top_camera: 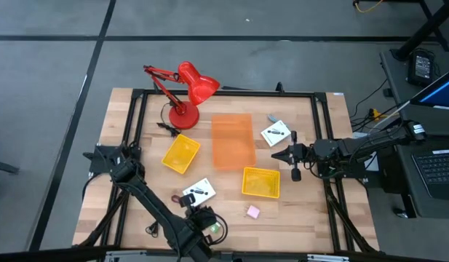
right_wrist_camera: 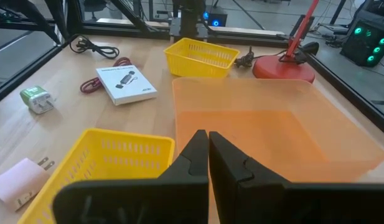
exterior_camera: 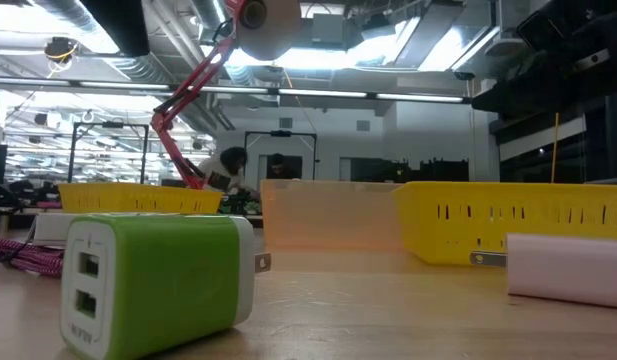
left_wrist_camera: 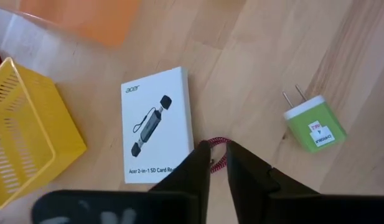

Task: Pick and place items into bin
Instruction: Put the bottom card reader box into the orange bin

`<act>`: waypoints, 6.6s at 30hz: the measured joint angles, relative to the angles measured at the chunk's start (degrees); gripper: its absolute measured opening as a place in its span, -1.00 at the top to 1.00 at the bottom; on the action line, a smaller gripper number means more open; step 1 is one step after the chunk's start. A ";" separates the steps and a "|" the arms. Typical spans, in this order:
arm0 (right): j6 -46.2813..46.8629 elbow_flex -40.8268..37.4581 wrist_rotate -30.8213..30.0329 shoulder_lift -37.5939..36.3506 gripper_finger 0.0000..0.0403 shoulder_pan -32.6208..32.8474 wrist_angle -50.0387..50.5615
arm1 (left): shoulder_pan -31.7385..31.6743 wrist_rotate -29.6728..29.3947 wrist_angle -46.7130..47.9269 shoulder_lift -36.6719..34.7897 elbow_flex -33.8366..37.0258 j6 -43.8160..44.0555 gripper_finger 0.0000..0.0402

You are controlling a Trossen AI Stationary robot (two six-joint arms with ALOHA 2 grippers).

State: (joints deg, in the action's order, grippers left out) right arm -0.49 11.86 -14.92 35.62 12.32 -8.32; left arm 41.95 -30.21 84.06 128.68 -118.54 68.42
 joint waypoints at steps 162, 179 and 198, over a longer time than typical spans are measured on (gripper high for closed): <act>0.20 0.01 0.00 0.00 1.00 -0.02 6.22 | -4.28 -5.63 -6.08 7.74 10.59 -23.32 0.26; 0.22 0.02 -0.01 0.00 1.00 -0.02 6.47 | -4.31 -4.52 -4.41 7.74 10.73 -22.99 0.29; 0.21 0.00 0.00 0.00 1.00 -0.02 6.51 | -4.46 -4.51 -1.28 7.74 10.73 -19.64 0.29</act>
State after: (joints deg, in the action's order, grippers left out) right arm -0.28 11.86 -14.92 35.62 12.29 -1.80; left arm 37.50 -34.72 82.78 136.42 -107.81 48.78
